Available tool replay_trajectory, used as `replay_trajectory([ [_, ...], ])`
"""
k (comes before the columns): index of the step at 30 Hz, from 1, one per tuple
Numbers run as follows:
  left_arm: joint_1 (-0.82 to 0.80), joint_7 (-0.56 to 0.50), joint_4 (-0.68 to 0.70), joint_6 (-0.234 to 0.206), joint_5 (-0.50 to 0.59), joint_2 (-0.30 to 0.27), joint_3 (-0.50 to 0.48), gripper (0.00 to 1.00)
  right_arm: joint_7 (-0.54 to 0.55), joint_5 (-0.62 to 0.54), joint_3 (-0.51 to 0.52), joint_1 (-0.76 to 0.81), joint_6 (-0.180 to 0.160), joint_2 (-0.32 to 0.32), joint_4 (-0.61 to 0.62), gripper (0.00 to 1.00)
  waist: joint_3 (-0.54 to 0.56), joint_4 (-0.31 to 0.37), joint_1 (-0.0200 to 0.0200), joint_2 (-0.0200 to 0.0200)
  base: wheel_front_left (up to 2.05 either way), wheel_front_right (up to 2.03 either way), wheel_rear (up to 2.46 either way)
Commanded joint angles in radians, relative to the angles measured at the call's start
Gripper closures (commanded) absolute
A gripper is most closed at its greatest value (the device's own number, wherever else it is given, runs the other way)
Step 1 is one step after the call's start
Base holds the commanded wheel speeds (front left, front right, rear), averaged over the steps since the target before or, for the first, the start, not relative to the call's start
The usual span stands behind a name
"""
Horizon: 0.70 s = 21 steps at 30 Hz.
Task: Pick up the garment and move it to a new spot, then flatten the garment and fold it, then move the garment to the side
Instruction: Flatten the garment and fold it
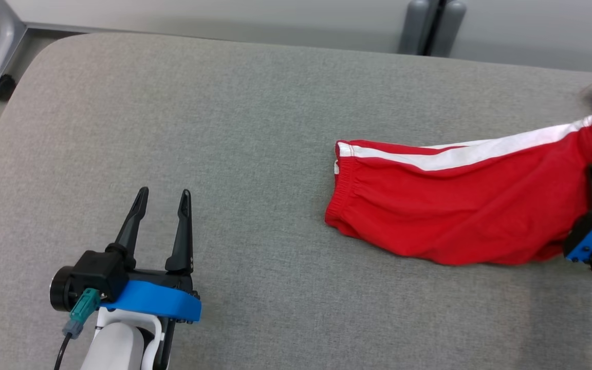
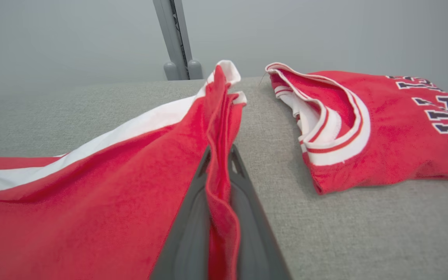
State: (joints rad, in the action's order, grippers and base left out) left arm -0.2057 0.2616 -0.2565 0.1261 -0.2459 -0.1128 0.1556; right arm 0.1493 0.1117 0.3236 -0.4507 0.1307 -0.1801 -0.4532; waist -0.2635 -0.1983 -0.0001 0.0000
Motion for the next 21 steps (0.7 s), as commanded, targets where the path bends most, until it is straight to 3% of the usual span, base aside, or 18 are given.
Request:
replay_trajectory([
  [1, 0.012, 0.004, 0.003, 0.007, -0.001, -0.002, -0.001, 0.00, 0.006, -0.011, 0.023, 0.035, 0.000, 0.009, 0.035, 1.00, 0.023, 0.023, 0.0001, 0.0000, 0.00, 0.00, 0.00],
  [5, 0.029, 0.004, 0.003, 0.007, -0.008, 0.002, -0.010, 0.00, 0.052, -0.061, 0.066, 0.082, 0.000, 0.057, 0.135, 1.00, 0.046, 0.040, 0.0001, 0.0000, 0.00, 0.00, 0.00],
  [10, 0.037, 0.004, -0.002, 0.007, -0.007, 0.008, -0.004, 0.00, 0.105, -0.111, 0.033, 0.083, 0.000, 0.093, 0.224, 1.00, 0.064, 0.042, 0.0001, 0.0000, 0.00, 0.00, 0.00],
  [15, 0.028, 0.004, -0.003, 0.005, -0.012, 0.012, 0.005, 0.00, 0.149, -0.142, -0.082, 0.042, 0.000, 0.114, 0.238, 1.00, 0.071, 0.030, 0.0001, 0.0000, 0.00, 0.00, 0.00],
  [21, 0.021, 0.004, -0.004, 0.005, -0.017, 0.017, 0.015, 0.00, 0.174, -0.138, -0.242, -0.028, 0.000, 0.127, 0.140, 1.00, 0.069, -0.003, 0.0001, 0.0000, 0.00, 0.00, 0.00],
])
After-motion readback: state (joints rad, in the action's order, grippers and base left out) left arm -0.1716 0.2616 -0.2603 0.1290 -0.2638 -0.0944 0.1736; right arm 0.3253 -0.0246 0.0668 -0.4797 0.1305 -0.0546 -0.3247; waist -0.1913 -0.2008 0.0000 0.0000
